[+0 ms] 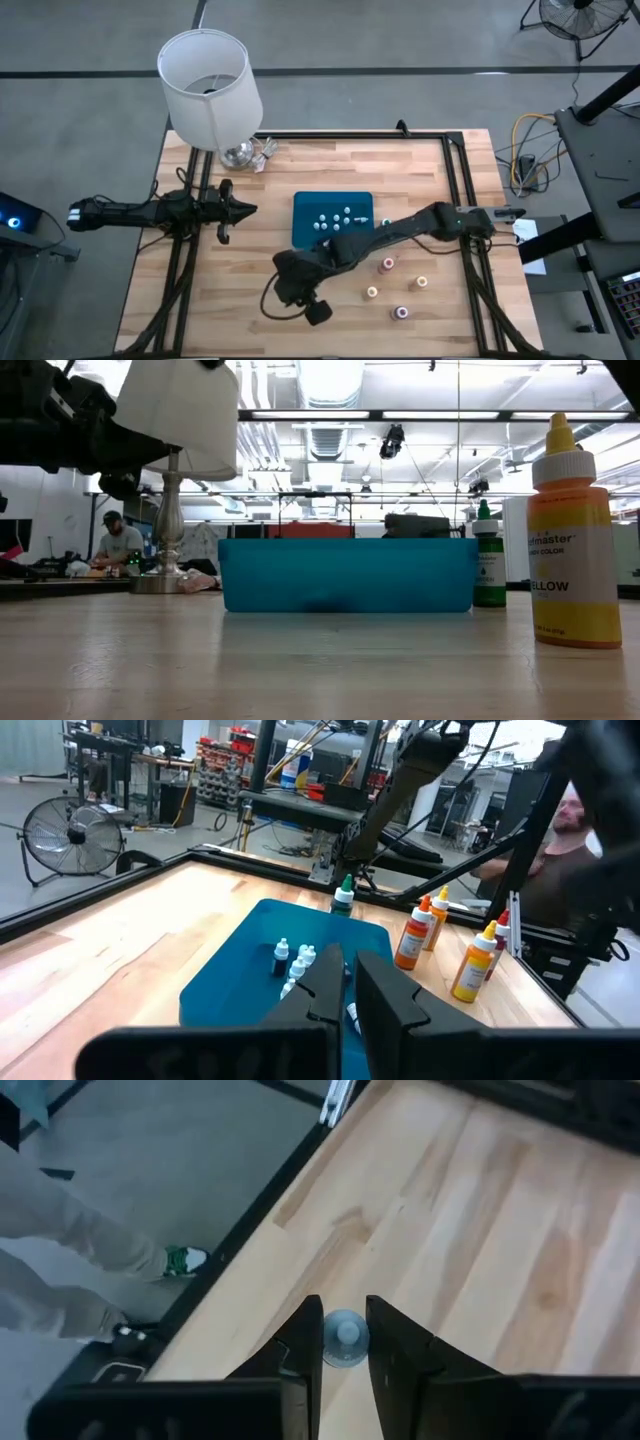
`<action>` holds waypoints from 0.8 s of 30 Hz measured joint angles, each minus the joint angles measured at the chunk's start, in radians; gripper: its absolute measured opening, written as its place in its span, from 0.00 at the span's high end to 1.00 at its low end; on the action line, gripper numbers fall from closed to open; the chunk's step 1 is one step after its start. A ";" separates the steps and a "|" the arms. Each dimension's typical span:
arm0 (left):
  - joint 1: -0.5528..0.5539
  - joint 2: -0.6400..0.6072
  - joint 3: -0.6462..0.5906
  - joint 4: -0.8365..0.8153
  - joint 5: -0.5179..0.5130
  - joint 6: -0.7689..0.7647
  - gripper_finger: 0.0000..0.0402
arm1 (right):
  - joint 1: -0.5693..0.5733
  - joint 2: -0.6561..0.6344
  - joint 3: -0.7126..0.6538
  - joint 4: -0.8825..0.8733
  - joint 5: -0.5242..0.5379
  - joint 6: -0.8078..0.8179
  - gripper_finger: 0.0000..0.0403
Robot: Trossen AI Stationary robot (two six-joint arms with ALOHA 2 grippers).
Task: Pick & Place food coloring
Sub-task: Put the small blue food coloring bottle into the blue bin
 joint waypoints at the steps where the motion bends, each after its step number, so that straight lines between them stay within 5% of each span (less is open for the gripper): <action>1: 0.000 0.000 0.000 0.000 0.000 0.000 1.00 | -0.002 -0.014 0.000 -0.011 0.004 0.000 0.88; 24: 0.000 0.002 0.000 -0.009 0.000 0.000 1.00 | -0.129 -0.175 -0.008 -0.327 0.060 -0.043 0.89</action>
